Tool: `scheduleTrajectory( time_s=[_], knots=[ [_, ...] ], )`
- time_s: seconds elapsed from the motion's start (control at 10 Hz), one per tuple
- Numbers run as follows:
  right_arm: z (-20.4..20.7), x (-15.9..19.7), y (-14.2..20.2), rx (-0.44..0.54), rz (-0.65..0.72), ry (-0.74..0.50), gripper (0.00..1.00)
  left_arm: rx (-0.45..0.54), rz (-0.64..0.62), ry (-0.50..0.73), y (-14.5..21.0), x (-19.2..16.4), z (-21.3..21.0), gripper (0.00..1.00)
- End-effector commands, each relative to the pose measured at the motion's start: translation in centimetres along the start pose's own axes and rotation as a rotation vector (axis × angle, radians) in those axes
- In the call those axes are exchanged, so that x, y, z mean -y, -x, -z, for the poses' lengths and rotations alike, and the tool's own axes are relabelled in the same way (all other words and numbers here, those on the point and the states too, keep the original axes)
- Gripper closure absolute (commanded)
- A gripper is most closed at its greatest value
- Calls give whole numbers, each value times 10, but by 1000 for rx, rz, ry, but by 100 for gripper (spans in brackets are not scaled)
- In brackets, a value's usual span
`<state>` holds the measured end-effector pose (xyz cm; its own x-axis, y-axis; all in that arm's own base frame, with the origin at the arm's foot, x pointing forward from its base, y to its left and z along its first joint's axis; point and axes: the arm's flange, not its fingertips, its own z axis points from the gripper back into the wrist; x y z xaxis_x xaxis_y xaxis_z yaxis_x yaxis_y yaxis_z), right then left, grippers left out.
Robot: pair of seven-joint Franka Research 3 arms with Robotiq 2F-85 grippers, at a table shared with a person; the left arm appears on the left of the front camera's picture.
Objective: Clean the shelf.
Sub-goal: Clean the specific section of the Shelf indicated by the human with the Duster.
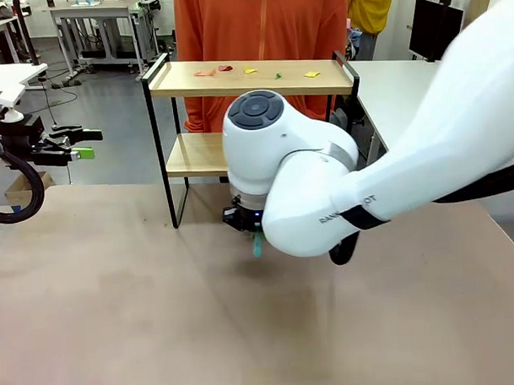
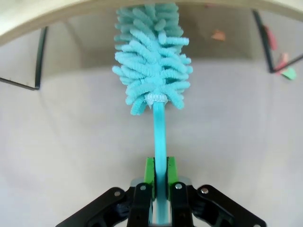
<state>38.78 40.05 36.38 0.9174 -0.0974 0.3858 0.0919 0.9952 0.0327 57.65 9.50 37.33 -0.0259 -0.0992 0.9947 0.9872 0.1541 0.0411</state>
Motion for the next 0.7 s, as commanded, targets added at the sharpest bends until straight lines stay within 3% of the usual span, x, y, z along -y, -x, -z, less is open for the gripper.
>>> scheduleTrajectory(
  time_s=[0.0,0.6],
  knots=[
    [-12,29,11,-23,87,20,87,-4,7,1,-3,1,-1,0],
    [-29,99,34,-69,238,211,87,-4,7,1,-3,1,-1,0]
  ],
)
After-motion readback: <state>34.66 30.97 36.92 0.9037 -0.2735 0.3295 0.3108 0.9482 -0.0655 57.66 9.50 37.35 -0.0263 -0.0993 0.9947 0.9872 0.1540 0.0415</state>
